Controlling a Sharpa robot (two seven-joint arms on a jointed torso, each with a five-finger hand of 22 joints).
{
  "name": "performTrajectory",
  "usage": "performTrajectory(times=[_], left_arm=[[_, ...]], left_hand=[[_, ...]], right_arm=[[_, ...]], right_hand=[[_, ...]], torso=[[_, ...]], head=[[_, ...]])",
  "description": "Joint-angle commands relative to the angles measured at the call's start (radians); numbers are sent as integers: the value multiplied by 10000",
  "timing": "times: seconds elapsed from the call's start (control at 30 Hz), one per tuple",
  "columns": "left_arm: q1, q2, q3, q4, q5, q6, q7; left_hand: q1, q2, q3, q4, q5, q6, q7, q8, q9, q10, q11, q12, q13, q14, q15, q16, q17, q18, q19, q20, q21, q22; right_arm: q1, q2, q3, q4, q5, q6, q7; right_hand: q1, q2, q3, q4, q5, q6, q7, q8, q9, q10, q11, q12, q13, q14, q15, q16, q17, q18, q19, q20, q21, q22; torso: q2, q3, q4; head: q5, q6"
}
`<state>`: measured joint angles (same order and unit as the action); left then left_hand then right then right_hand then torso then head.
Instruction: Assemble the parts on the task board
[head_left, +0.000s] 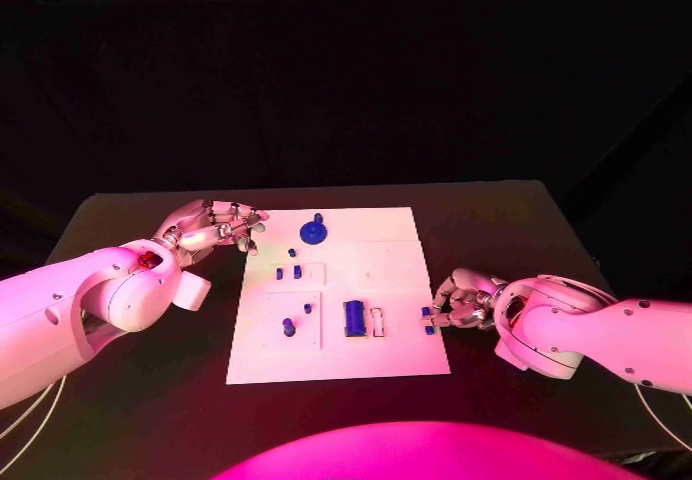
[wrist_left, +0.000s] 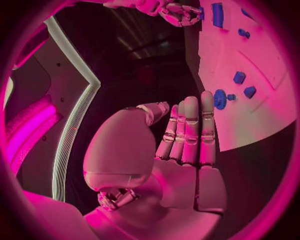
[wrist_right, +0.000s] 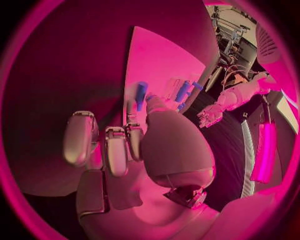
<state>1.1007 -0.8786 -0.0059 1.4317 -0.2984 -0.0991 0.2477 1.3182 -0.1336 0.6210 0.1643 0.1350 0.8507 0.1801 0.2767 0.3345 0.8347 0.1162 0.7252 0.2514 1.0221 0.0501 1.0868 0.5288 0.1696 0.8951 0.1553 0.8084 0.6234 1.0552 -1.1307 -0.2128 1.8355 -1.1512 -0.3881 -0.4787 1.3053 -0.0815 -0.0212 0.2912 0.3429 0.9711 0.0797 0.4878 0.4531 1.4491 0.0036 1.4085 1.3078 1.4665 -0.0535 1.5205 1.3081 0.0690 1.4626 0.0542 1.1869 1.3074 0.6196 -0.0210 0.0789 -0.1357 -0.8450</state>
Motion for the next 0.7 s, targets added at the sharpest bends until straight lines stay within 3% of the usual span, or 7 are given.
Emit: performTrajectory(times=[0.03,0.2,0.47,0.7], left_arm=[[4,0,7,29,-11,64,101],[4,-8,7,31,-11,54,94],[4,-9,7,35,-11,62,85],[4,-13,7,10,-11,62,66]], left_hand=[[-22,14,-14,55,21,-67,31,-39,-9,-11,21,-32,-14,3,31,-48,3,138,66,-9,-33,-9],[-20,14,-13,60,22,-71,33,-42,-11,-11,22,-30,-15,3,31,-48,4,138,70,-9,-38,-13],[-20,14,-13,60,22,-71,33,-42,-11,-11,22,-30,-15,3,31,-48,4,138,70,-9,-38,-13],[-22,29,-8,76,24,-74,37,-45,-13,-11,24,-29,-17,4,32,-48,4,138,75,-9,-45,-19]], right_arm=[[-54,104,-28,-91,-244,478,-203],[-84,271,-30,-216,-678,746,-428],[-220,591,-31,-435,-2064,1334,-1077],[-276,762,-30,-485,-2527,1563,-1298]], right_hand=[[-73,-26,80,-11,11,48,-45,-51,-36,64,-17,66,935,808,-66,38,1473,-35,93,-33,35,1768],[63,-143,131,-37,12,45,-70,-30,-24,62,-44,59,934,805,-95,32,1460,-35,94,-61,38,1768],[140,-288,167,-14,6,-2,-53,-37,-25,14,-38,-4,877,789,-100,0,1388,-17,58,-77,-87,1740],[911,-448,615,-114,39,-12,-82,-22,-27,-12,-64,-34,874,782,-120,-14,1375,-19,48,-97,-92,1739]], torso=[[4,2,14],[4,-2,-2],[1,9,-3],[5,8,-5]], head=[[21,0],[137,26],[137,36],[115,7]])
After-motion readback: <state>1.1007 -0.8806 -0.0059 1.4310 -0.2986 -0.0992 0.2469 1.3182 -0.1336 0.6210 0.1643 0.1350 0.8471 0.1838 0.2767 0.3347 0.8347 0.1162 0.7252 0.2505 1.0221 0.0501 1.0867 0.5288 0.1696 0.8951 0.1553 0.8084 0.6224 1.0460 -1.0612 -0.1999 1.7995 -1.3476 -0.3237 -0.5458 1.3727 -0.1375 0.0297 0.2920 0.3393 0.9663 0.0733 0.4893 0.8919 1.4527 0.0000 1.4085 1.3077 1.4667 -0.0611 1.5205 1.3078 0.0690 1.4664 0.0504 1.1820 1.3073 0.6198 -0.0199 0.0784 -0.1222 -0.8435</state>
